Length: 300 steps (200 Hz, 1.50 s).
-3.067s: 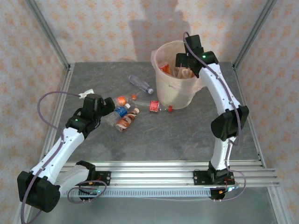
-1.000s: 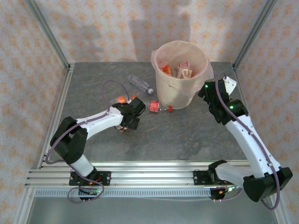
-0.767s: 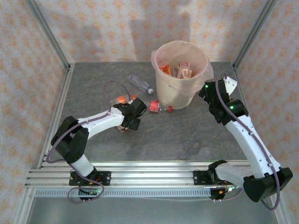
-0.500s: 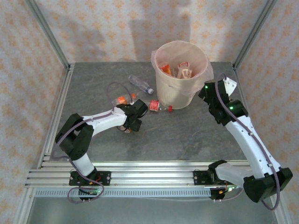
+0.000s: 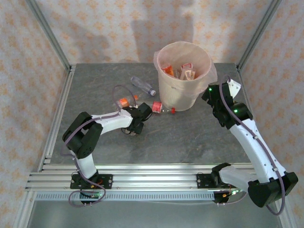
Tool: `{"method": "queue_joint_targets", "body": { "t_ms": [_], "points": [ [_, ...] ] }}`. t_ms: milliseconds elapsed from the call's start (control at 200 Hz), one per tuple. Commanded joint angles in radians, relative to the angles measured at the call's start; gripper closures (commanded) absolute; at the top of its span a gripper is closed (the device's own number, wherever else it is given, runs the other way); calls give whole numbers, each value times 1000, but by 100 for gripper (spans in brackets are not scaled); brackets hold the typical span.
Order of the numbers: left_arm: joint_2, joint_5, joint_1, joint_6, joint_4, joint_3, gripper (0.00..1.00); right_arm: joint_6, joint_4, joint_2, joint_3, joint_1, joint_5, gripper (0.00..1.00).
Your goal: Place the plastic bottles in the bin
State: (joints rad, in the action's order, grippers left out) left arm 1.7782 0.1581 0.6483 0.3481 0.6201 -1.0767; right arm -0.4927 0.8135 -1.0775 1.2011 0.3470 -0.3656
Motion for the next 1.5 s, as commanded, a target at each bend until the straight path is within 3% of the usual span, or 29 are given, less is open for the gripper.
{"method": "queue_joint_targets", "body": {
  "t_ms": [0,410,555,696,971,1356,1496],
  "points": [
    [-47,28,15,17,24,-21,46,22,-29,33,-21,6,7,1],
    [-321,58,71,28,124,-101,55,30,-72,103,-40,6,60,1],
    [-432,67,71,1,94,-184,56,26,-66,115,-33,6,73,1],
    [-448,80,70,-68,11,-327,57,30,-85,133,-25,7,85,1],
    [-183,21,70,-188,-11,-779,56,46,-90,158,-10,6,69,1],
    [311,-134,69,-200,53,-1428,57,33,-87,186,-35,6,68,1],
    [435,-150,70,-208,51,-1575,56,26,-79,195,-38,6,60,1]
  ]
}}
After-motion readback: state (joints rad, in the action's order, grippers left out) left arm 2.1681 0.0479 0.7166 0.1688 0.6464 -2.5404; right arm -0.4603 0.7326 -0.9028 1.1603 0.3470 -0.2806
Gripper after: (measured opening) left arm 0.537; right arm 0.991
